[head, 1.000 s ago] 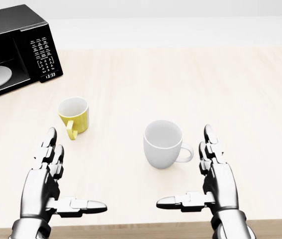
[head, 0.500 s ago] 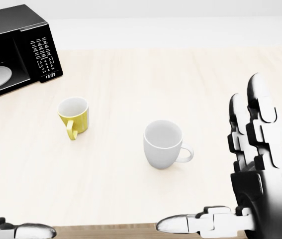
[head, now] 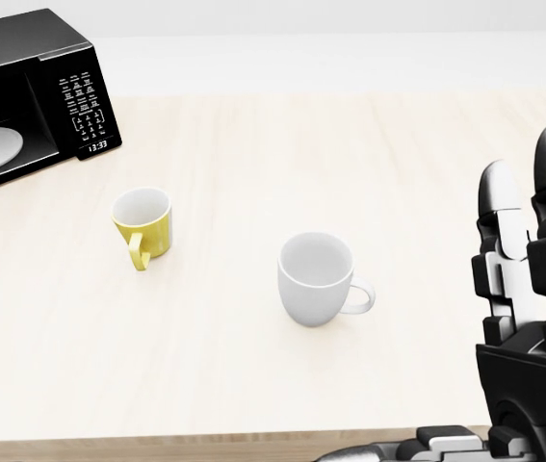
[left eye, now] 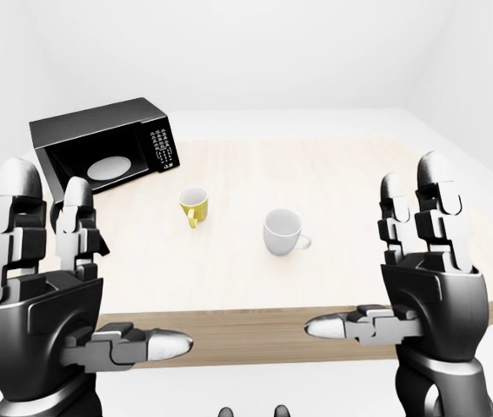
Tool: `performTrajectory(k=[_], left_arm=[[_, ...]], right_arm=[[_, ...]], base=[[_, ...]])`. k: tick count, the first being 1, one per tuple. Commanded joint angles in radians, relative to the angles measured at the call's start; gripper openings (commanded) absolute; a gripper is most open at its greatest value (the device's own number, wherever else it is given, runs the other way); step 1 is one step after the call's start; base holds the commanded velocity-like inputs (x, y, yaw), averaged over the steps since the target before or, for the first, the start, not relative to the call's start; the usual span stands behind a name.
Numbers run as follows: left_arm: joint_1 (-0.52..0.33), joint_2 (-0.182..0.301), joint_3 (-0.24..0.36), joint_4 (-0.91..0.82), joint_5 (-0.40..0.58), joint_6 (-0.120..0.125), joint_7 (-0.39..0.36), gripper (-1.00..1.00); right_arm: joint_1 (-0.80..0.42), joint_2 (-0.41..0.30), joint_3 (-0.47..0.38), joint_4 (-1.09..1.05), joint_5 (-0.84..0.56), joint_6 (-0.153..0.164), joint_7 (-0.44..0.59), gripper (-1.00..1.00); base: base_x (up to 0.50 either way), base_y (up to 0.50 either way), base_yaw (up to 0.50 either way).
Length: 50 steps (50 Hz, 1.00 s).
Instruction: Close the microwave.
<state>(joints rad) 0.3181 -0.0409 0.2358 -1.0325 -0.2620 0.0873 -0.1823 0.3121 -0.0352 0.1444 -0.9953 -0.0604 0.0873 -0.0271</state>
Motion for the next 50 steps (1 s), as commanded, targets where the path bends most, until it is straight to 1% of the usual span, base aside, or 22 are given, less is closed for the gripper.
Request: performTrajectory(k=[1,3,5,10,19,21,27,29,38,50], left_arm=[[0.007,-0.004,0.004,-0.015,-0.015,0.000,-0.009,1.00],[0.019,-0.001,-0.010,-0.015,-0.006,0.000,-0.013,1.00],[0.024,0.007,-0.013,-0.015,-0.016,0.000,-0.009,1.00],[0.022,0.014,-0.009,-0.015,-0.029,0.000,-0.001,1.00],[0.012,0.006,-0.001,-0.015,-0.024,0.000,-0.010,1.00],[0.004,0.021,0.001,-0.015,-0.037,0.000,0.006,1.00],[0.004,-0.007,0.003,-0.015,-0.012,0.000,-0.022,1.00],[-0.001,0.009,0.006,-0.015,-0.027,0.000,-0.008,1.00],[0.001,-0.011,0.008,-0.015,-0.010,0.000,-0.028,1.00],[-0.002,-0.017,0.013,-0.015,-0.007,0.000,-0.034,1.00]], right_arm=[[0.010,0.000,-0.004,-0.016,0.012,0.000,-0.001,1.00],[0.017,-0.004,0.000,-0.019,0.011,0.000,0.005,1.00],[0.023,-0.008,-0.004,-0.020,0.025,0.000,0.022,1.00],[0.016,-0.003,-0.004,-0.006,0.019,0.000,0.018,1.00],[0.013,-0.005,0.005,0.020,0.011,0.000,0.013,1.00],[0.012,-0.005,0.006,0.022,0.012,0.000,0.013,1.00],[0.013,-0.005,0.007,0.033,0.013,0.000,0.012,1.00],[0.012,-0.006,0.010,0.032,0.012,0.000,0.010,1.00],[0.011,-0.007,0.010,0.040,0.013,0.000,0.009,1.00],[0.012,-0.009,0.018,0.044,0.010,0.000,0.004,1.00]], base=[[0.00,0.00,0.00],[0.00,0.00,0.00],[0.00,0.25,0.00],[0.00,0.50,0.00],[0.00,0.50,0.00],[0.00,0.50,0.00],[0.00,0.50,0.00],[0.00,0.50,0.00],[0.00,0.50,0.00],[0.00,0.50,0.00]])
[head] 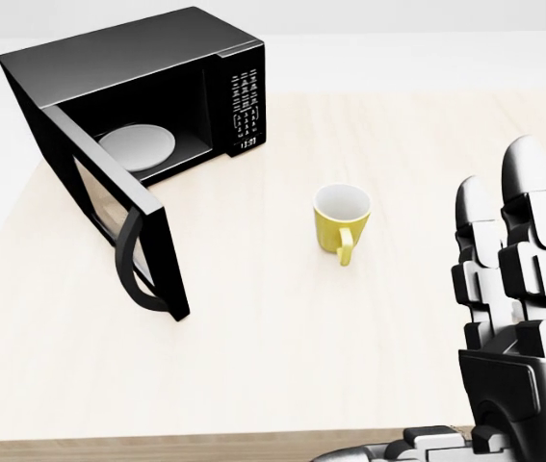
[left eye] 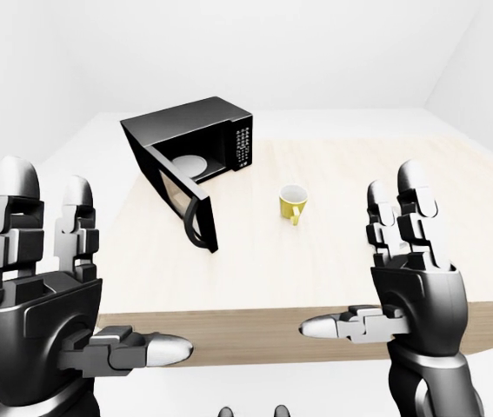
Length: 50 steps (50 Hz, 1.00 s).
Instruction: Close the microwave.
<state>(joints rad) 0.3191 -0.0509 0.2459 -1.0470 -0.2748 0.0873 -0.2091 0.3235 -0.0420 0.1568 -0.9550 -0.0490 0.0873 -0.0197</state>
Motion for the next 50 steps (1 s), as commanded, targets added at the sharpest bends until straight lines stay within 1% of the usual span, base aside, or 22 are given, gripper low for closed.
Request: performTrajectory(k=[1,11,17,22,24,27,29,32,36,44,45,46,47,50], left_arm=[[-0.004,-0.009,0.003,0.000,0.009,0.000,-0.009,1.00],[-0.009,-0.022,0.007,0.002,0.023,0.000,-0.023,1.00],[-0.014,-0.020,0.008,0.001,0.022,0.000,-0.020,1.00],[-0.009,0.043,-0.010,0.000,-0.028,0.000,0.053,1.00],[-0.005,0.059,-0.018,0.000,-0.040,0.000,0.071,1.00],[-0.004,0.067,-0.014,0.000,-0.050,0.000,0.074,1.00],[-0.009,0.060,-0.007,0.000,-0.047,0.000,0.065,1.00],[0.001,0.028,-0.011,0.000,-0.017,0.000,0.034,1.00],[0.000,0.006,-0.009,0.001,0.002,0.000,0.010,1.00],[-0.002,-0.024,0.001,0.004,0.024,0.000,-0.020,1.00],[-0.004,-0.028,0.005,0.006,0.018,0.000,-0.021,1.00],[-0.007,-0.029,0.007,0.010,0.020,0.000,-0.021,1.00],[-0.008,-0.027,-0.004,0.020,0.036,0.000,-0.021,1.00],[-0.003,-0.027,-0.009,0.016,0.042,0.000,-0.024,1.00]], right_arm=[[0.000,-0.002,0.005,0.007,-0.002,0.000,-0.004,1.00],[0.002,-0.002,0.008,0.007,-0.002,0.000,-0.007,1.00],[0.002,-0.003,0.009,0.011,-0.001,0.000,-0.008,1.00],[0.009,-0.006,0.016,0.017,-0.002,0.000,-0.008,1.00],[0.015,-0.008,0.016,0.006,0.001,0.000,-0.008,1.00],[0.018,-0.010,0.020,-0.008,-0.001,0.000,-0.012,1.00],[0.006,-0.009,0.023,0.003,-0.004,0.000,-0.015,1.00],[0.005,-0.009,0.020,0.003,-0.001,0.000,-0.014,1.00],[0.011,-0.010,0.020,0.002,0.000,0.000,-0.014,1.00],[0.007,-0.008,0.022,0.007,-0.005,0.000,-0.021,1.00],[0.006,-0.012,0.029,0.012,-0.025,0.000,-0.026,1.00],[0.005,-0.008,0.027,0.017,-0.014,0.000,-0.026,1.00],[0.002,-0.006,0.024,0.015,-0.008,0.000,-0.026,1.00],[-0.009,-0.003,0.013,0.026,-0.012,0.000,-0.033,1.00]], base=[[0.00,0.50,0.00],[0.00,0.50,0.00],[0.00,0.50,0.00],[0.00,0.50,0.00],[0.00,0.50,0.00],[0.00,0.50,0.00],[0.00,0.50,0.00],[0.00,0.50,0.00],[0.00,0.50,0.00],[0.00,0.50,0.00],[0.00,0.29,0.00],[0.00,0.00,0.00],[0.00,0.00,0.00],[0.00,0.00,0.00]])
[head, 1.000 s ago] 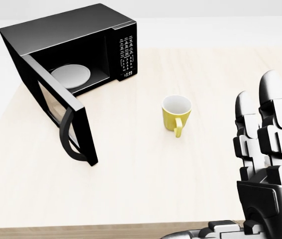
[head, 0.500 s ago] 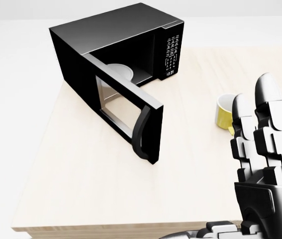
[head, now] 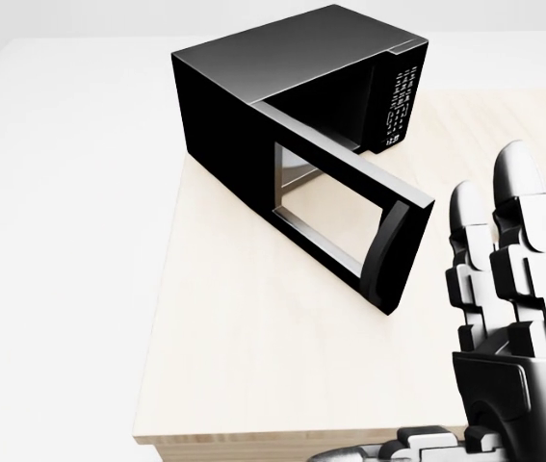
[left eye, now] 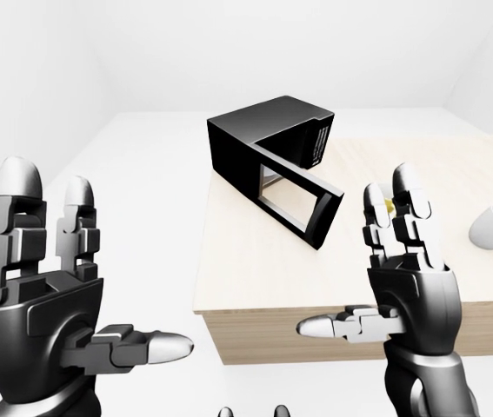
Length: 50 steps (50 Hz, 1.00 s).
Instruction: Close the microwave.
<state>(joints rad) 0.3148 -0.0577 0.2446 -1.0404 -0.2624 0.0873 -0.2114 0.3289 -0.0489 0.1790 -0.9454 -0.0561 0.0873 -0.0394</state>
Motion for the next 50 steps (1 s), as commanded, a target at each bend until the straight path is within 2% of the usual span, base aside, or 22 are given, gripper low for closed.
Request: performTrajectory(k=[1,13,20,25,36,50], left_arm=[[-0.002,-0.020,-0.006,0.006,0.026,0.000,-0.021,1.00],[-0.009,-0.017,-0.007,-0.006,0.020,0.000,-0.018,1.00],[-0.010,0.055,-0.006,-0.007,-0.075,0.000,0.056,1.00],[-0.007,0.087,0.001,-0.007,-0.123,0.000,0.093,1.00],[0.008,0.097,-0.010,-0.007,-0.131,0.000,0.101,1.00],[0.014,0.056,-0.002,-0.007,-0.099,0.000,0.065,1.00]], right_arm=[[-0.017,0.005,-0.006,0.014,-0.014,0.000,-0.017,1.00],[-0.027,0.010,-0.008,0.021,-0.013,0.000,-0.020,1.00],[-0.031,0.011,-0.004,-0.004,0.013,0.000,-0.017,1.00],[-0.035,0.009,-0.006,-0.014,0.022,0.000,-0.017,1.00],[-0.028,0.005,0.003,-0.009,0.018,0.000,-0.024,1.00],[-0.015,-0.002,0.019,0.027,-0.004,0.000,-0.030,1.00]], base=[[0.00,0.00,0.00],[0.00,0.00,0.00],[0.00,0.00,0.00],[0.50,0.08,0.00],[0.50,0.08,0.00],[0.49,0.08,0.00]])
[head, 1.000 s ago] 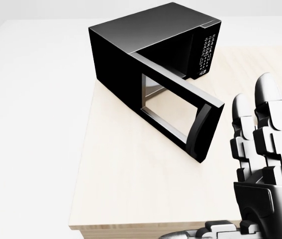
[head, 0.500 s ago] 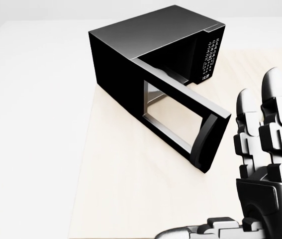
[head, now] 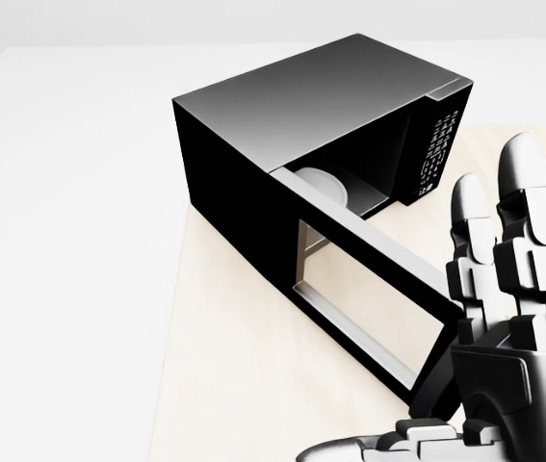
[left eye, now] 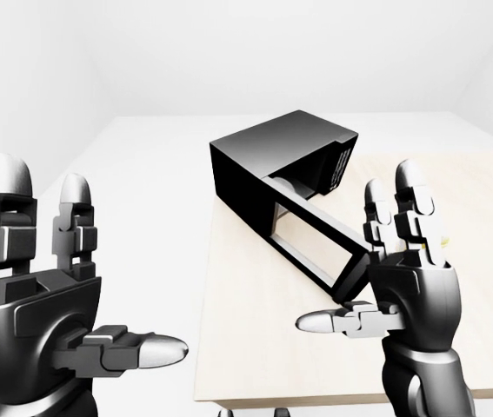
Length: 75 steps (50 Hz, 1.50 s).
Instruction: Close the microwave.
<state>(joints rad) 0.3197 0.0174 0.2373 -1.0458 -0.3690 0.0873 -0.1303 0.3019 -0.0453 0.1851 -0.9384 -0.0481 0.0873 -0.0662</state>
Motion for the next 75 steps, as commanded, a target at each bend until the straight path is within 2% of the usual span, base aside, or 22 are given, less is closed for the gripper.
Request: performTrajectory(k=[1,13,24,30,36,40,44,46,52,56,63,75], left_arm=[[0.009,-0.019,0.005,-0.001,0.006,0.000,-0.016,1.00],[-0.003,-0.056,0.008,-0.001,0.053,0.000,-0.054,1.00],[-0.006,-0.058,0.004,-0.001,0.057,0.000,-0.056,1.00],[-0.010,-0.062,0.005,-0.001,0.062,0.000,-0.060,1.00],[-0.014,-0.062,0.012,-0.001,0.061,0.000,-0.062,1.00],[-0.017,-0.058,0.010,-0.001,0.060,0.000,-0.057,1.00],[-0.019,-0.074,0.014,-0.001,0.076,0.000,-0.074,1.00],[-0.023,-0.064,0.011,-0.001,0.070,0.000,-0.063,1.00],[-0.028,-0.083,0.013,0.005,0.090,0.000,-0.082,1.00],[-0.037,-0.078,0.019,0.000,0.083,0.000,-0.076,1.00],[-0.036,-0.071,0.017,-0.001,0.078,0.000,-0.069,1.00],[-0.019,-0.089,0.011,0.009,0.096,0.000,-0.091,1.00]], right_arm=[[0.010,-0.005,0.009,0.017,-0.011,0.000,-0.005,1.00],[0.010,-0.005,0.010,0.015,-0.013,0.000,-0.003,1.00],[0.009,-0.010,0.034,0.050,-0.020,0.000,-0.012,1.00],[0.003,-0.016,0.069,0.130,-0.031,0.000,-0.025,1.00],[-0.022,-0.014,0.115,0.299,-0.050,0.000,-0.042,1.00],[-0.036,-0.011,0.113,0.359,-0.047,0.000,-0.041,1.00],[-0.046,-0.004,0.109,0.406,-0.050,0.000,-0.038,1.00],[-0.059,0.002,0.104,0.454,-0.051,0.000,-0.037,1.00],[-0.090,0.023,0.086,0.576,-0.054,0.000,-0.027,1.00],[-0.113,0.036,0.068,0.652,-0.050,-0.032,-0.019,1.00],[-0.144,0.055,0.040,0.749,-0.043,-0.069,-0.008,1.00],[-0.157,0.065,0.027,0.798,-0.049,-0.093,-0.004,1.00]], base=[[0.00,0.00,0.00],[0.00,0.00,0.00],[0.00,0.00,0.00],[0.00,0.00,0.00],[0.00,0.00,0.00],[0.00,0.00,0.00],[0.00,0.00,0.00],[0.00,0.00,0.00],[0.00,0.00,0.00],[0.00,0.00,0.00],[0.00,0.00,0.00],[0.00,0.00,0.00]])
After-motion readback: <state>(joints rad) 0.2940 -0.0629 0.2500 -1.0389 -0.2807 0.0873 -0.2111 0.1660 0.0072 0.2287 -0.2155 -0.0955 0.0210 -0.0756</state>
